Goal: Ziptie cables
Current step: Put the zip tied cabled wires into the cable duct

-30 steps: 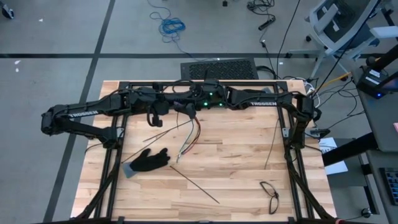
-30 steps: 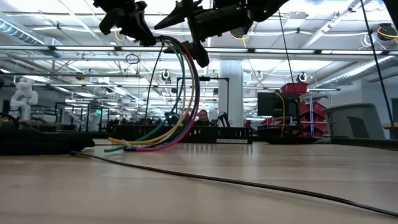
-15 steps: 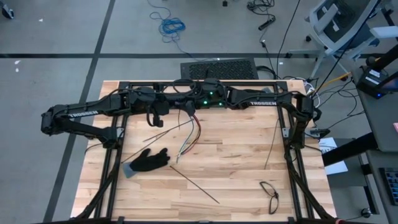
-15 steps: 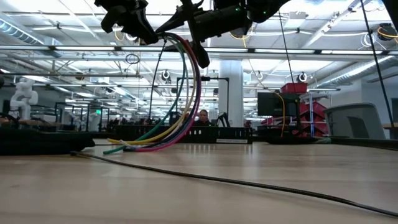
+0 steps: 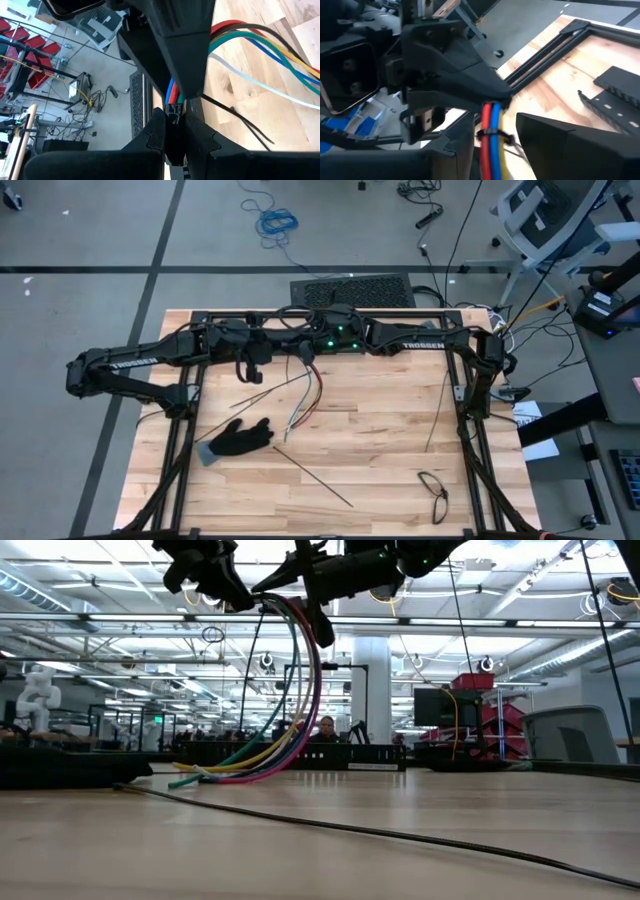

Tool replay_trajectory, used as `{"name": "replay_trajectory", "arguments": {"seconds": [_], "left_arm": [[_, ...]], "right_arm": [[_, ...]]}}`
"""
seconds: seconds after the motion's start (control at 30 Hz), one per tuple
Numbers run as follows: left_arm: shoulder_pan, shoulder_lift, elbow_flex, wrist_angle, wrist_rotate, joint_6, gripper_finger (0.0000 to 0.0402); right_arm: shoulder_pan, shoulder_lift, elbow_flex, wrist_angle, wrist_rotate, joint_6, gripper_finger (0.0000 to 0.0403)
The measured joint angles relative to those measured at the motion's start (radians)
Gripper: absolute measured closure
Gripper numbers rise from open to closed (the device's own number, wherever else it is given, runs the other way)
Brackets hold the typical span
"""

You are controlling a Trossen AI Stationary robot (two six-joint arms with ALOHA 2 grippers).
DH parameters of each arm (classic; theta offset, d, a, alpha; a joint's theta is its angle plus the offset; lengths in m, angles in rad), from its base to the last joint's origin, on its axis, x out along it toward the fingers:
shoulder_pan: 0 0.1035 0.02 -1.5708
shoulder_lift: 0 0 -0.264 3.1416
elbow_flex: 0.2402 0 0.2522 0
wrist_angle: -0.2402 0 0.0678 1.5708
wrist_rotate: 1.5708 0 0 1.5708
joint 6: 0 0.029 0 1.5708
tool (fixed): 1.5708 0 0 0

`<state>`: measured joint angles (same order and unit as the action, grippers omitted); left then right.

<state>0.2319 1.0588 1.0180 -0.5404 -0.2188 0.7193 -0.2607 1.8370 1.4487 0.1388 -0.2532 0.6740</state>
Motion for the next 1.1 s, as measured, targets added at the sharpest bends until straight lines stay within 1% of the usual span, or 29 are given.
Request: {"name": "replay_trajectory", "arguments": {"seconds": [0.2,0.43,0.53,0.83,0.9,1.03,1.1], "left_arm": [[0.017,0.000,0.000,0.002,-0.022,0.002,0.0360],[0.014,0.000,0.000,-0.001,-0.021,0.001,0.0360],[0.014,0.000,0.000,-0.008,-0.021,0.000,0.0360],[0.013,-0.001,0.000,-0.019,-0.017,-0.005,0.0360],[0.013,-0.001,0.000,-0.020,-0.017,-0.005,0.0360],[0.015,-0.001,0.000,-0.020,-0.020,-0.005,0.0360],[0.016,-0.001,0.000,-0.020,-0.020,-0.003,0.0360]], "right_arm": [[0.000,0.000,0.000,0.006,-0.008,0.019,0.0268],[0.000,0.000,0.000,0.013,-0.007,0.022,0.0310],[0.000,0.000,0.000,0.016,-0.005,0.022,0.0321],[-0.009,0.001,0.000,0.022,-0.007,0.049,0.0312],[-0.009,0.001,0.000,0.022,-0.006,0.047,0.0324],[-0.009,0.001,0.000,0.021,-0.005,0.046,0.0363],[-0.009,0.001,0.000,0.022,-0.005,0.046,0.0372]]}}
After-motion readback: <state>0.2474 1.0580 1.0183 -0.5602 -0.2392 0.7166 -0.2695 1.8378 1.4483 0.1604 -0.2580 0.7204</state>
